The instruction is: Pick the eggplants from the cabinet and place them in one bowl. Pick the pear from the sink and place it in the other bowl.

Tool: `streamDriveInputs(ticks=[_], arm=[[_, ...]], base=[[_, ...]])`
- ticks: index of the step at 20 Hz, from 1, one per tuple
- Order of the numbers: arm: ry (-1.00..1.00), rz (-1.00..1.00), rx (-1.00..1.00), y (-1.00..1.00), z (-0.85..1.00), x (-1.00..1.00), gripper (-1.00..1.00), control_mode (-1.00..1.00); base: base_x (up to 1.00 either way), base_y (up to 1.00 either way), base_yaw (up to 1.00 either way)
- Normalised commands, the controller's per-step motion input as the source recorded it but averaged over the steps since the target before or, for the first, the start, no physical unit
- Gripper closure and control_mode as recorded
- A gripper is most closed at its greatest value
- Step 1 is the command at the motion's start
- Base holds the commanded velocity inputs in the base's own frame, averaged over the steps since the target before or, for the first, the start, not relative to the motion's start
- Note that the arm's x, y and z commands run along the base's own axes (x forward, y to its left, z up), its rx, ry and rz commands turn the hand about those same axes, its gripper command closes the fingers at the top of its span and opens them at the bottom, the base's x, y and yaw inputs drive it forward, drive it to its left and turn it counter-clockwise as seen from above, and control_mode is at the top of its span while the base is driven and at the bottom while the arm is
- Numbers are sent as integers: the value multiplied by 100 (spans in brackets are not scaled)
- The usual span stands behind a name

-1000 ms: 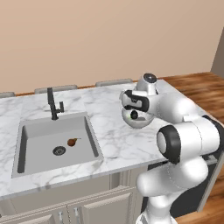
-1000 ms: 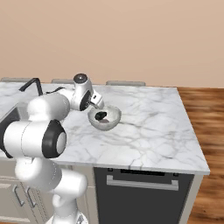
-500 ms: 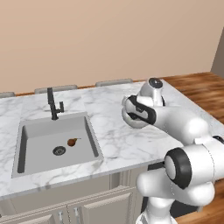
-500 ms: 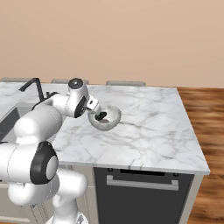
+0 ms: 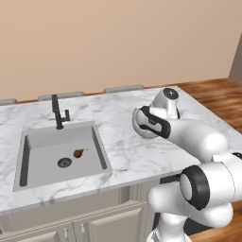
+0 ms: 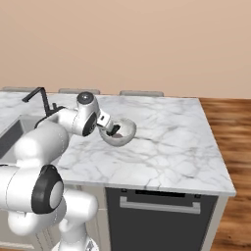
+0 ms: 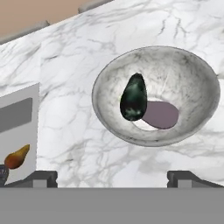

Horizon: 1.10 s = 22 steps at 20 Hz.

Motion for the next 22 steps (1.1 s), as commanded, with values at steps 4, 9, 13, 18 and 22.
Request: streamDriveInputs(ticks=[4,9,13,18,22], arm=[[0,0,0,0,0,0,-100,100],[0,0,0,0,0,0,-100,100],[0,0,0,0,0,0,-100,100],[0,0,0,0,0,0,-100,100],[0,0,0,0,0,0,-100,100]], base=[[-21,4,12],[-23,17,19],[-38,27,16],[-4,35,1],[0,49,0]])
